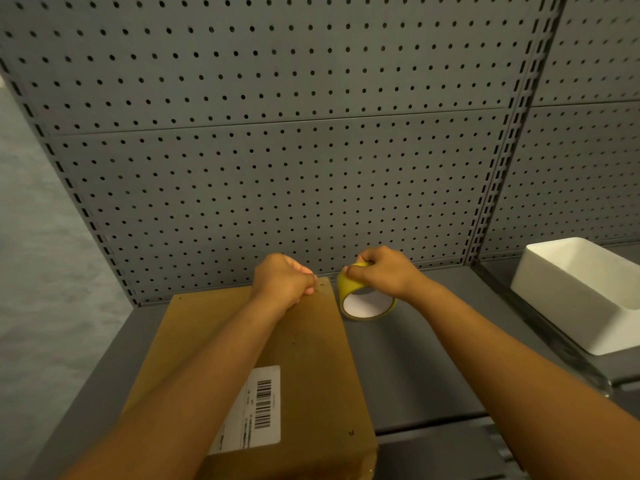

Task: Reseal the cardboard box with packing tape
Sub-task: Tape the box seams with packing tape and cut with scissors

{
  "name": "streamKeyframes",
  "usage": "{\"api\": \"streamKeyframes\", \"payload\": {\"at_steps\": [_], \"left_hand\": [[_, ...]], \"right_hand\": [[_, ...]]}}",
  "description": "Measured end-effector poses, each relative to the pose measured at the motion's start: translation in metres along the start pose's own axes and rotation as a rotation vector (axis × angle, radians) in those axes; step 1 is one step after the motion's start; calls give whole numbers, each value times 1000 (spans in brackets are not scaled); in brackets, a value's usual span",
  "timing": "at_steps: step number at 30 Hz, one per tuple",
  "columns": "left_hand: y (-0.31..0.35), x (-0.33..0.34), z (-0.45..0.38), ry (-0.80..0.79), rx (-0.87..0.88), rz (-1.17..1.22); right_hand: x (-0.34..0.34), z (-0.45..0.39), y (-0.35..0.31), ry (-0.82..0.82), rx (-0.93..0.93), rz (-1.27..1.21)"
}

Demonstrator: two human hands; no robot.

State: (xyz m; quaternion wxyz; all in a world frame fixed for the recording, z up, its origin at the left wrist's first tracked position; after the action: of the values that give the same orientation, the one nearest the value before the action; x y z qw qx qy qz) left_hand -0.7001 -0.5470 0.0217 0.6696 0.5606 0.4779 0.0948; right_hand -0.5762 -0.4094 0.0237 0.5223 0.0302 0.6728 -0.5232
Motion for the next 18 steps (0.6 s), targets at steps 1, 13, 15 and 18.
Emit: {"api": "streamKeyframes", "payload": {"at_steps": [1, 13, 15, 18], "left_hand": [[0, 0, 0, 1, 3, -16], [-2, 3, -5, 0, 6, -78], [-2, 4, -6, 2, 14, -93], [-3, 4, -6, 9, 22, -113]], "right_hand": [[0, -1, 1, -3, 2, 7], [3, -10, 4, -21, -8, 6], [3, -12, 4, -21, -12, 3], [3, -13, 4, -27, -13, 5]]}}
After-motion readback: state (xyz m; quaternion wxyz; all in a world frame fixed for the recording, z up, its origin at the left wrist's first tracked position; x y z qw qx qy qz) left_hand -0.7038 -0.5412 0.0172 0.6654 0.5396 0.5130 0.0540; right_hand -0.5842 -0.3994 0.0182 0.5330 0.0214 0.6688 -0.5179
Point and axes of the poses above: each hand's wrist, its own z-axis away from the middle knuckle, its own x-axis out of the palm, y = z × x, the point moved 4 cm from there along -z, towards the middle knuckle, and after that the axes turned 10 degrees about x, right-handed, at the moved point
